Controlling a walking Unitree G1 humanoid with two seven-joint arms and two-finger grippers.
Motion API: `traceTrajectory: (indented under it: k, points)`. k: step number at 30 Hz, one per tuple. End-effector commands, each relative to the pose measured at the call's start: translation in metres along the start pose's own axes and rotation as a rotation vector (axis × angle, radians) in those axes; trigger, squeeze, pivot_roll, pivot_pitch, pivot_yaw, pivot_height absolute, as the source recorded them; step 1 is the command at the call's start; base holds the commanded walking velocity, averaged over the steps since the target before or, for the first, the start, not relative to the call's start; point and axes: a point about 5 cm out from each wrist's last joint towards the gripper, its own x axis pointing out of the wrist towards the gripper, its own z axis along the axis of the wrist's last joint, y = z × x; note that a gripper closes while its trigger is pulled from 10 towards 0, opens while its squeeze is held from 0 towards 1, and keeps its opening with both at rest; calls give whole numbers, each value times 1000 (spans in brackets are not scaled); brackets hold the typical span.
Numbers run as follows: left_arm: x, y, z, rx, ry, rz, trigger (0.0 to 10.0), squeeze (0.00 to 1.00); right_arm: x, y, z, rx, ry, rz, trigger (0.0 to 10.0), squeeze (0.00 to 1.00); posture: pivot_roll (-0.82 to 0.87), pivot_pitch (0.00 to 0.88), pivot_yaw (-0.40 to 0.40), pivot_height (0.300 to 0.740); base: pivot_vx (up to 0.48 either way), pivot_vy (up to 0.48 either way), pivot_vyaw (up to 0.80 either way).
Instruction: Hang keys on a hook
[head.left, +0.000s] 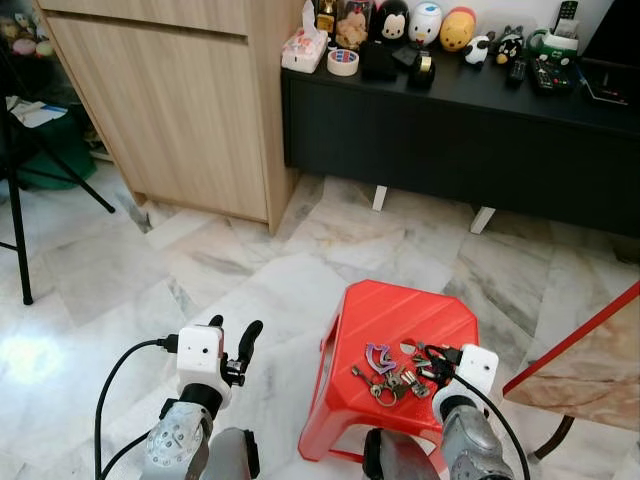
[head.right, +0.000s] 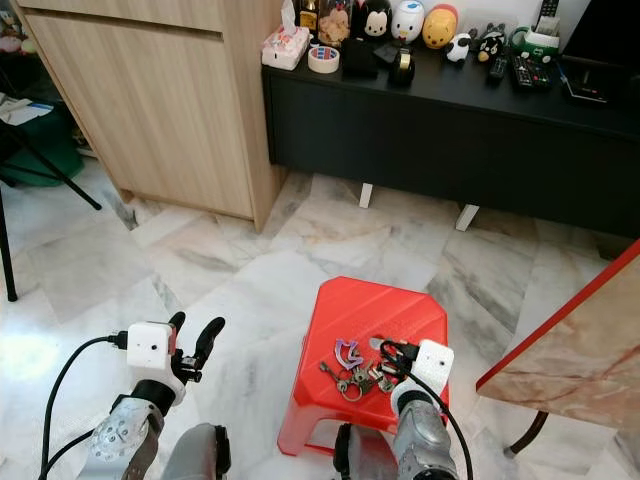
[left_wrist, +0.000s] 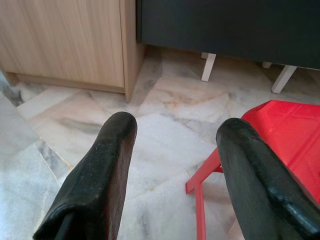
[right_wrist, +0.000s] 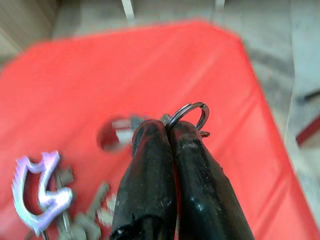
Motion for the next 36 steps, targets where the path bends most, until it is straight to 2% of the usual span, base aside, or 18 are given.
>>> traceTrajectory:
  k: [1,8,9,10,11,17,22,28,36]
  points:
    - [-1,-2,-5,20,17,-6,10000,0,-1,0,7,-20,-67,6,0,0,47,120,-101,629,0,0,0]
    - [2,-2,-6,16,16,-2,10000,0,-11,7,23,-127,-235,98,0,0,36,104,-104,629,0,0,0]
    - [2,-2,-6,16,16,-2,10000,0,-13,7,25,-135,-255,104,2118,0,33,102,-103,629,0,0,0]
    - [3,-2,-6,15,15,-2,10000,0,-16,7,26,-144,-272,111,4980,0,30,99,-103,629,0,0,0]
    - [4,-2,-6,14,13,-3,10000,0,-21,8,29,-162,-301,125,10000,0,28,95,-103,629,0,0,0]
    - [8,-4,-6,9,8,-5,10000,0,-30,4,39,-217,-362,135,10000,0,19,76,-98,629,0,0,0]
    - [11,-4,-6,6,5,-7,10000,0,-35,6,48,-200,-413,145,10000,0,17,68,-96,629,0,0,0]
    - [13,-4,-5,4,-7,-8,10000,0,-33,14,52,-205,-401,160,10000,0,24,55,-96,664,0,0,0]
    - [12,-4,-5,2,-14,-5,10000,0,-33,17,50,-200,-380,164,10000,0,28,50,-96,709,0,0,0]
